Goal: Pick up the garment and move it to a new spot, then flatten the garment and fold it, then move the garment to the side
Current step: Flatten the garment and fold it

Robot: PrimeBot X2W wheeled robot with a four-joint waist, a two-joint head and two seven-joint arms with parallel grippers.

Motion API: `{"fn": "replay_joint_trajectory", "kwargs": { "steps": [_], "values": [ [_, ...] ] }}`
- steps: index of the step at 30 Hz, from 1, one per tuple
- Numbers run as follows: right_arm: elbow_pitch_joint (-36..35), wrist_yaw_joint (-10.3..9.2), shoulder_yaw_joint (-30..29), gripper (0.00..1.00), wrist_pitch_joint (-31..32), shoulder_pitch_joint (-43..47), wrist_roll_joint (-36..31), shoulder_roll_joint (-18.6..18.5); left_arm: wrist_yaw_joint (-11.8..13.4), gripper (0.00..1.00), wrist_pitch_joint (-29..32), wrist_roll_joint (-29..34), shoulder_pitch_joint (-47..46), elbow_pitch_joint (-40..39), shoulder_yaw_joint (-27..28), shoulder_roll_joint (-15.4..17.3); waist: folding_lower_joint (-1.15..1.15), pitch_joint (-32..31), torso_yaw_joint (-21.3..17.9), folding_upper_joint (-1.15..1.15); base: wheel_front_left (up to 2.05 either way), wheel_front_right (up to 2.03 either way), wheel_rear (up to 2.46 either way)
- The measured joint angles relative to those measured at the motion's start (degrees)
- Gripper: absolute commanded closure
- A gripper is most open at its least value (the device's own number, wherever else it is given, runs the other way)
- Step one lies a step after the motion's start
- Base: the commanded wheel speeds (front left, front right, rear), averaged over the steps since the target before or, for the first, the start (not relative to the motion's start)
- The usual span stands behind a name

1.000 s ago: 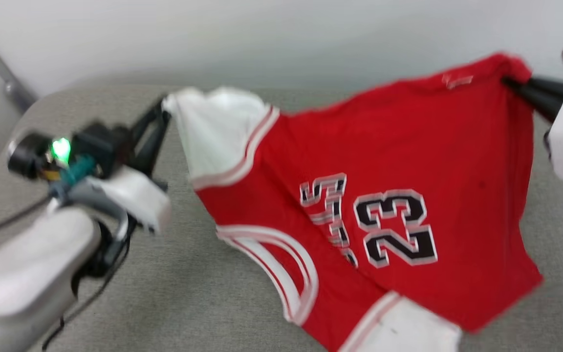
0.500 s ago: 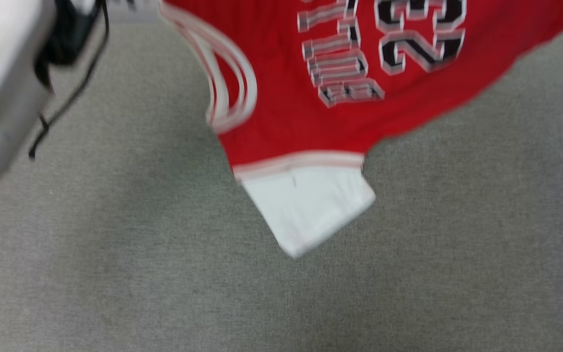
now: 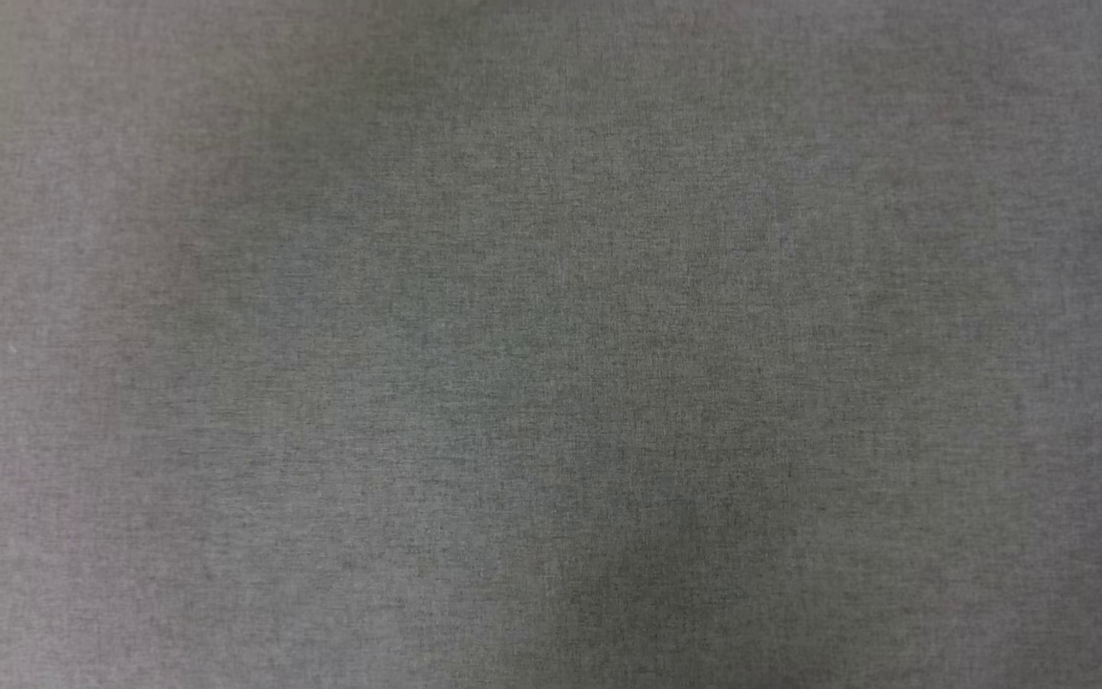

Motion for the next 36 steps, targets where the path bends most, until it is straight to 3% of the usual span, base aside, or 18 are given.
{"fn": "replay_joint_trajectory", "kwargs": {
  "steps": [5,15,19,27,32,36],
  "values": [
    [5.95,0.0,2.22,1.0,-2.42,-5.89,-0.45,1.42,-0.8,1.0,-1.11,0.29,-3.69,4.15,0.22,-1.27,0.0,1.8,0.17,0.0,0.0,0.0,0.0],
    [14.66,0.0,10.54,1.0,-7.05,-4.95,3.23,3.74,-2.83,1.0,-3.31,-0.66,0.71,9.59,-1.53,-2.76,0.0,5.1,1.33,0.0,0.0,0.0,0.0],
    [17.08,0.01,13.5,1.0,-9.35,-0.92,5.94,4.82,-4.1,1.0,-4.54,-1.38,5.36,10.87,-2.58,-3.76,0.0,5.07,1.36,0.0,0.0,0.0,0.0],
    [18.93,0.0,18.87,1.0,-14.43,11.12,11.45,5.71,-5.7,1.0,-7.53,-3.68,20.04,10.92,-4.04,-2.35,0.0,2.44,1.06,0.0,0.0,0.0,0.0],
    [17.29,0.0,21.99,1.0,-16.74,20.63,14.78,5.02,-5.21,1.0,-8.55,-4.34,31.64,6.23,-5.41,-0.38,0.0,-0.54,0.81,0.0,0.0,0.0,0.0],
    [14.51,0.0,24.99,1.0,-17.18,28.54,17.12,3.15,-3.39,1.0,-8.73,-5.44,41.36,0.47,-6.19,1.04,0.0,-3.49,0.83,0.0,0.0,0.0,0.0]
  ]
}}
